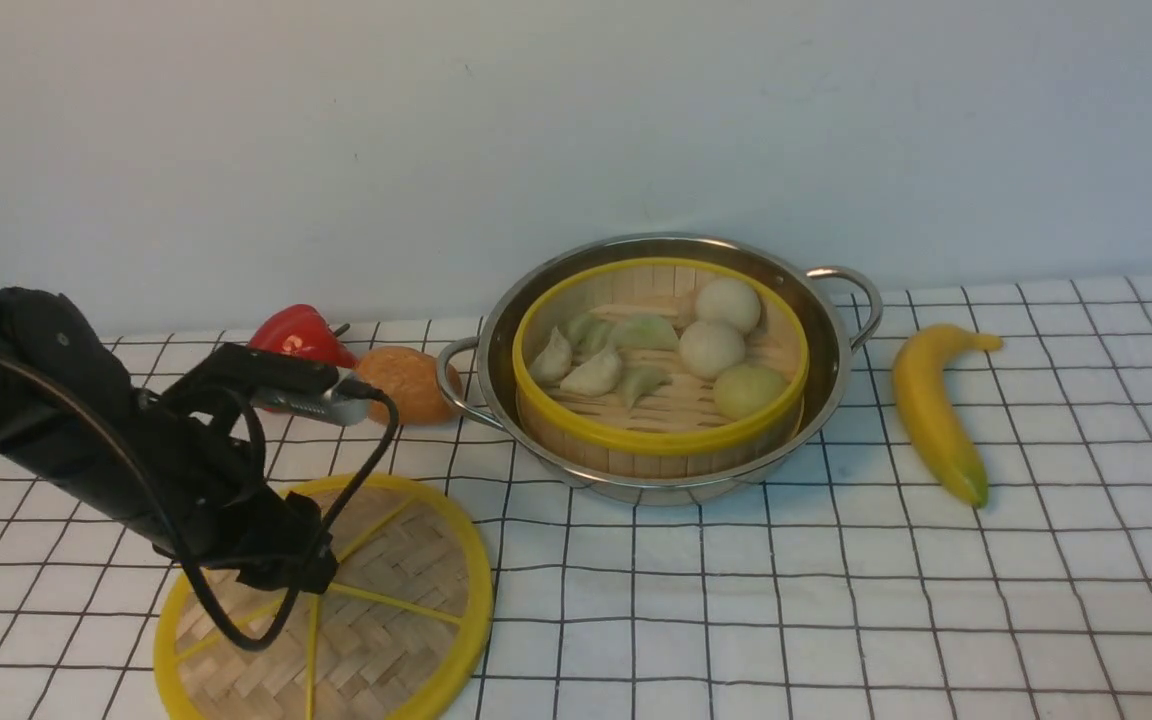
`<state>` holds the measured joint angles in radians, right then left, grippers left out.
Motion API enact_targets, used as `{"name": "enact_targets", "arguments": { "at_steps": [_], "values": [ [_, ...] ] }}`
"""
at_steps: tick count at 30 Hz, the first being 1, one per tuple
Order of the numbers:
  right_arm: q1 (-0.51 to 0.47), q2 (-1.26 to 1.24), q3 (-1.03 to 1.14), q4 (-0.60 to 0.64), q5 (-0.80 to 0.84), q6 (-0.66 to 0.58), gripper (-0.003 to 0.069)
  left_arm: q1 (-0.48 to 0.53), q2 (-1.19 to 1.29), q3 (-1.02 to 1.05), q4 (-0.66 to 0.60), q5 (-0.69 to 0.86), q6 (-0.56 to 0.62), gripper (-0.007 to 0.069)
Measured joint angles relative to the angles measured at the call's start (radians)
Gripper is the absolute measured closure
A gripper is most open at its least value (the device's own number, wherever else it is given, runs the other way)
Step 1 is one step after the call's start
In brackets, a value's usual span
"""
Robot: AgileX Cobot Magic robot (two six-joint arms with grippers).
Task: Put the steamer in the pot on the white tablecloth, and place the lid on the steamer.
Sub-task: 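Grasp the bamboo steamer lid lying on the table by its centre knob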
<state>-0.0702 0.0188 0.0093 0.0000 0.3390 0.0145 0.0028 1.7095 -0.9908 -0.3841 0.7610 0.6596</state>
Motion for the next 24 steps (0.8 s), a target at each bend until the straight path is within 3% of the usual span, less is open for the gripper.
{"name": "enact_targets", "arguments": {
  "at_steps": [6,12,24],
  "values": [
    [0.0,0.0,0.0,0.0,-0.001,0.003,0.0419,-0.009,0.04,0.0,-0.096,-0.014,0.097,0.0257],
    [0.0,0.0,0.0,0.0,-0.002,0.003,0.0419,-0.039,0.052,0.0,-0.074,-0.034,0.115,0.033],
    [0.0,0.0,0.0,0.0,-0.002,0.003,0.0419,-0.042,0.056,-0.004,0.031,-0.029,-0.032,0.0469]
  ]
}}
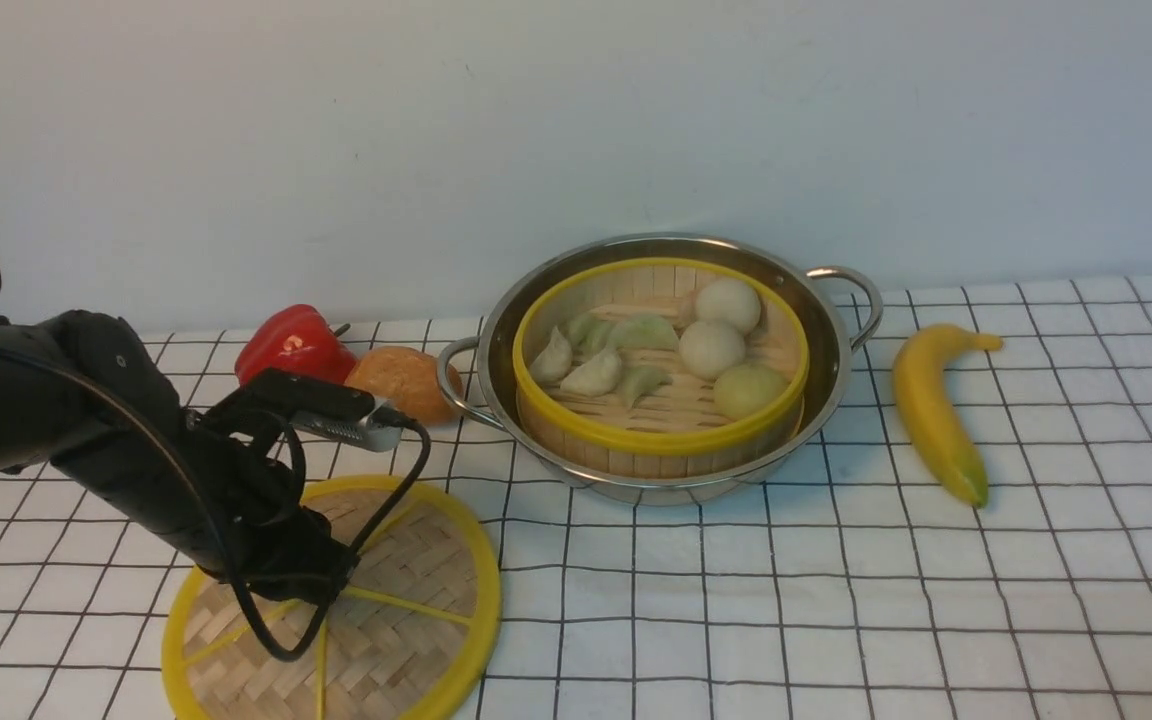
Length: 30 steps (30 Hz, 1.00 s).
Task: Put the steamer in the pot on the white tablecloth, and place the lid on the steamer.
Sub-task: 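Grasp the bamboo steamer lid lying on the table by its centre knob, then place the yellow bamboo steamer lid onto the steamer in the pot with the left gripper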
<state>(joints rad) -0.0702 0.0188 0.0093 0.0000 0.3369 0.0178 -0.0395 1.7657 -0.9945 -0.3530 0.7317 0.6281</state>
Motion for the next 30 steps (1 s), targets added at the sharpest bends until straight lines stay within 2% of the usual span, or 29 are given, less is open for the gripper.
{"name": "enact_targets", "arguments": {
  "at_steps": [2,10,17,19,23,30],
  "values": [
    [0.0,0.0,0.0,0.0,0.0,0.0,0.0419,0.0,0.0,-0.007,0.01,0.001,-0.012,0.0503],
    [0.0,0.0,0.0,0.0,-0.001,0.0,0.0419,-0.001,0.0,-0.028,0.037,0.039,-0.013,0.0504],
    [0.0,0.0,0.0,0.0,-0.001,0.0,0.0419,-0.001,-0.068,-0.192,0.206,0.316,-0.122,0.0504],
    [0.0,0.0,0.0,0.0,-0.001,0.0,0.0419,-0.002,-0.09,-0.254,0.204,0.36,-0.125,0.0504],
    [0.0,0.0,0.0,0.0,-0.001,0.0,0.0419,-0.027,-0.104,-0.364,0.189,0.395,-0.104,0.0504],
    [0.0,0.0,0.0,0.0,-0.001,0.0,0.0419,-0.197,-0.075,-0.605,0.189,0.388,0.051,0.0504]
  ]
}}
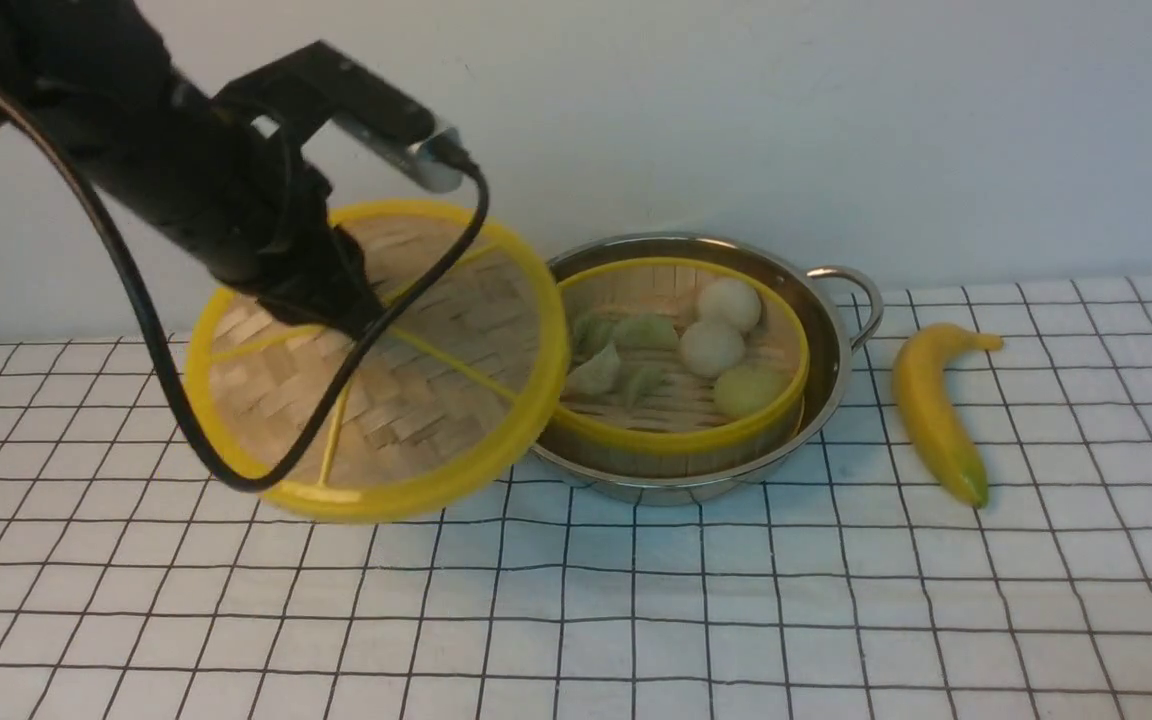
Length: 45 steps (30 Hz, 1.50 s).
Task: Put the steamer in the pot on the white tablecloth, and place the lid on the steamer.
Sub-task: 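Place the yellow bamboo steamer lid onto the steamer in the pot with the left gripper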
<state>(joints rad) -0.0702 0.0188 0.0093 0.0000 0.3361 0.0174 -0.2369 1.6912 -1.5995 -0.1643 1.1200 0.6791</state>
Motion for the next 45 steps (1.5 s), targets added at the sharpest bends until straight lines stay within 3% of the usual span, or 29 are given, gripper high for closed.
{"name": "enact_targets", "arguments": {
  "at_steps": [4,11,22,45],
  "values": [
    [0.0,0.0,0.0,0.0,0.0,0.0,0.0419,-0.124,0.121,-0.179,0.037,-0.025,0.09,0.0504],
    [0.0,0.0,0.0,0.0,0.0,0.0,0.0419,-0.198,0.341,-0.371,0.096,-0.036,0.207,0.0504],
    [0.0,0.0,0.0,0.0,0.0,0.0,0.0419,-0.202,0.472,-0.51,0.068,-0.077,0.406,0.0504],
    [0.0,0.0,0.0,0.0,0.0,0.005,0.0419,-0.202,0.516,-0.511,-0.007,-0.084,0.556,0.0504]
  ]
}}
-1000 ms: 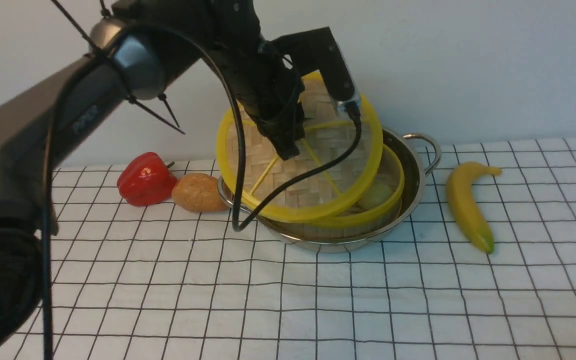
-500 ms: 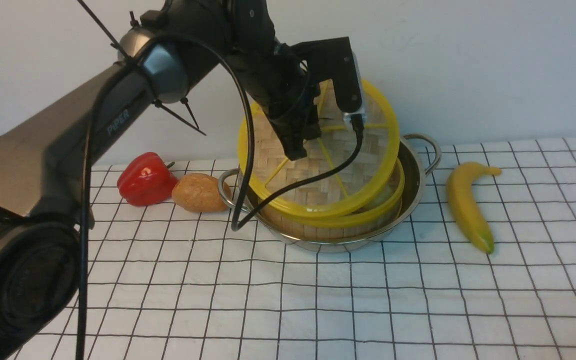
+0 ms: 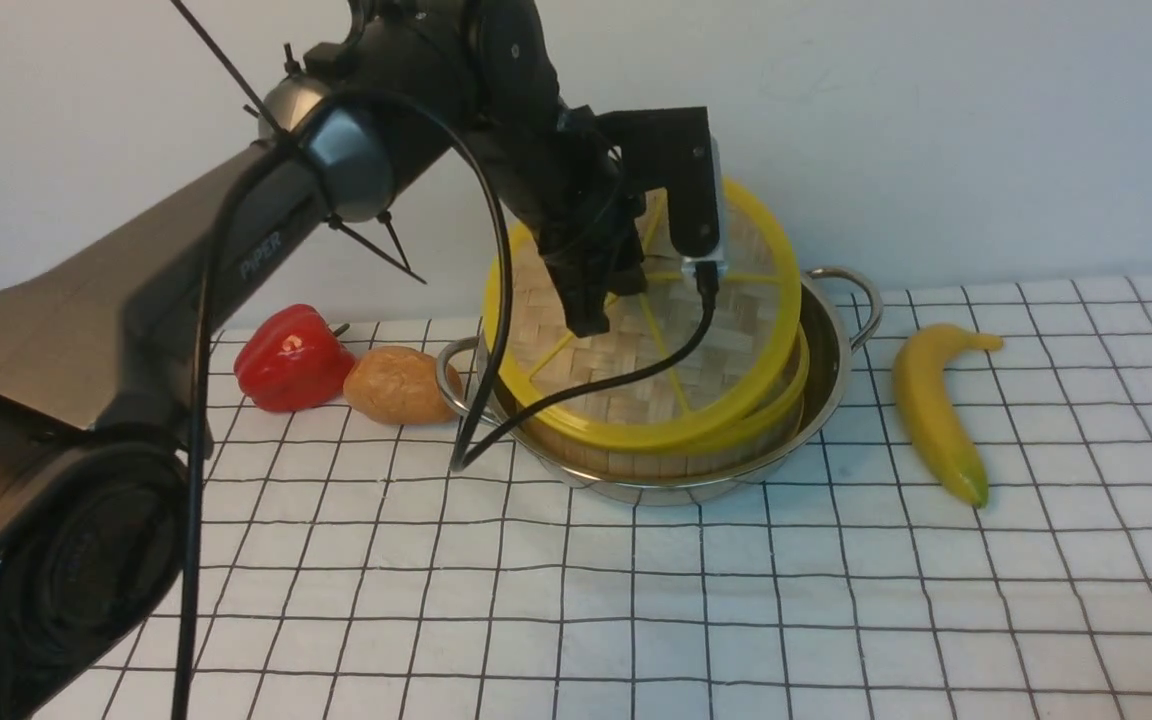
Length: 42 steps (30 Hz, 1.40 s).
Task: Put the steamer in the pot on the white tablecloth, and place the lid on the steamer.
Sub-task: 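Place the yellow bamboo steamer lid onto the steamer in the pot with the left gripper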
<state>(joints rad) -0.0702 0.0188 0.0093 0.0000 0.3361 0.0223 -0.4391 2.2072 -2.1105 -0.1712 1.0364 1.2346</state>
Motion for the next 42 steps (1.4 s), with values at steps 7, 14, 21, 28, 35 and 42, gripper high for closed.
{"name": "enact_targets", "arguments": {
  "at_steps": [7,14,21,28,35,42],
  "values": [
    [0.0,0.0,0.0,0.0,0.0,0.0,0.0419,0.0,0.046,0.0,-0.048,-0.037,0.11,0.0504],
    [0.0,0.0,0.0,0.0,0.0,0.0,0.0419,0.0,0.066,0.0,-0.053,-0.073,0.188,0.0504],
    [0.0,0.0,0.0,0.0,0.0,0.0,0.0419,0.0,0.07,0.0,-0.056,-0.11,0.273,0.0504],
    [0.0,0.0,0.0,0.0,0.0,0.0,0.0419,0.003,0.08,0.0,-0.071,-0.123,0.34,0.0504],
    [0.0,0.0,0.0,0.0,0.0,-0.002,0.0419,0.005,0.11,0.0,-0.071,-0.179,0.373,0.0504],
    [0.0,0.0,0.0,0.0,0.0,-0.001,0.0419,0.005,0.114,0.0,-0.076,-0.187,0.372,0.0499]
  ]
}}
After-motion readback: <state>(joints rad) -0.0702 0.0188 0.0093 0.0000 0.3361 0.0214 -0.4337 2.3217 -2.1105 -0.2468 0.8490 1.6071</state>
